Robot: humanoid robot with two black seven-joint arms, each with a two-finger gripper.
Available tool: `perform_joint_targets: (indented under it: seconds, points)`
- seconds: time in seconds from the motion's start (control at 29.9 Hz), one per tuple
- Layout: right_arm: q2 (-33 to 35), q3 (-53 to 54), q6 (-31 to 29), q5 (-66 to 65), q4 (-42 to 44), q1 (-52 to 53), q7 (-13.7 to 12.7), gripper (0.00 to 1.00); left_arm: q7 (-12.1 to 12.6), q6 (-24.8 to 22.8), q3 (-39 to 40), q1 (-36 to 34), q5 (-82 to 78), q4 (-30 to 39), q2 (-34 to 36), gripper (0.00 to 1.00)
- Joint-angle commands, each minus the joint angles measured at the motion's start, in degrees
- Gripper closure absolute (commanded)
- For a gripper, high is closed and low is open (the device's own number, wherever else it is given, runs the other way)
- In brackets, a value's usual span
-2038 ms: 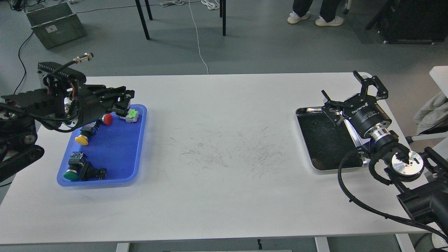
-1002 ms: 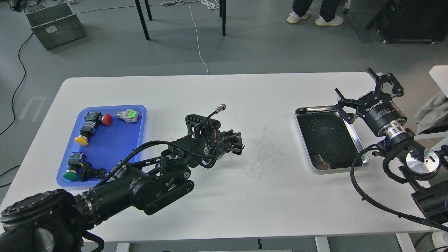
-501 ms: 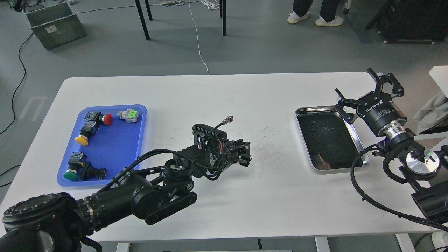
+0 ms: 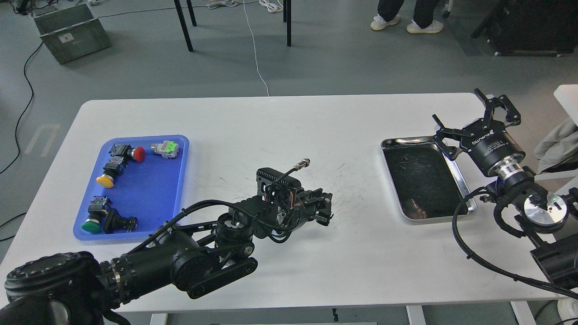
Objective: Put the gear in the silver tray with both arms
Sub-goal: 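Carry the gear to the table center and open the left gripper, then lift the left arm back over the blue tray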
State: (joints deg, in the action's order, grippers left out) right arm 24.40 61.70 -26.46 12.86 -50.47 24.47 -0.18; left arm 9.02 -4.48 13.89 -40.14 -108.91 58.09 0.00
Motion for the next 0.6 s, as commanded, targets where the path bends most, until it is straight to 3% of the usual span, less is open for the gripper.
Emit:
perform_joint_targets:
  seconds: [0.0, 0.07, 0.13, 0.23, 0.33, 0.43, 0.57]
  points:
    - [-0.06, 0.0, 0.0, -0.03, 0.02, 0.05, 0.0, 0.03, -0.14, 0.0, -0.01, 0.23, 0.02, 0.01, 0.0, 0.74]
    - [-0.14, 0.0, 0.09, -0.03, 0.02, 0.05, 0.0, 0.03, -0.32, 0.09, -0.01, 0.23, 0.02, 0.18, 0.0, 0.66]
    - [-0.15, 0.0, 0.09, -0.03, -0.07, 0.14, 0.0, 0.03, -0.32, 0.09, -0.01, 0.23, 0.71, 0.88, 0.0, 0.5]
    - [-0.32, -0.17, 0.18, -0.03, -0.07, 0.31, 0.0, 0.03, -0.23, 0.35, -0.01, 0.23, 4.57, 1.59, 0.0, 0.4]
    - [-0.41, -0.35, 0.36, -0.12, -0.07, 0.66, -0.09, 0.03, -0.23, 2.71, -0.01, 0.15, 8.61, 2.64, 0.0, 0.13]
    - [-0.41, -0.87, 0.36, -0.21, 0.02, 1.72, -0.09, 0.03, -0.23, 5.35, -0.01, -0.12, 12.22, 2.99, 0.0, 0.03]
    - [-0.06, -1.49, 0.27, -0.91, -0.07, 3.3, -0.09, 0.03, -0.32, 10.01, 2.79, -2.22, 16.18, 1.77, 0.0, 0.02]
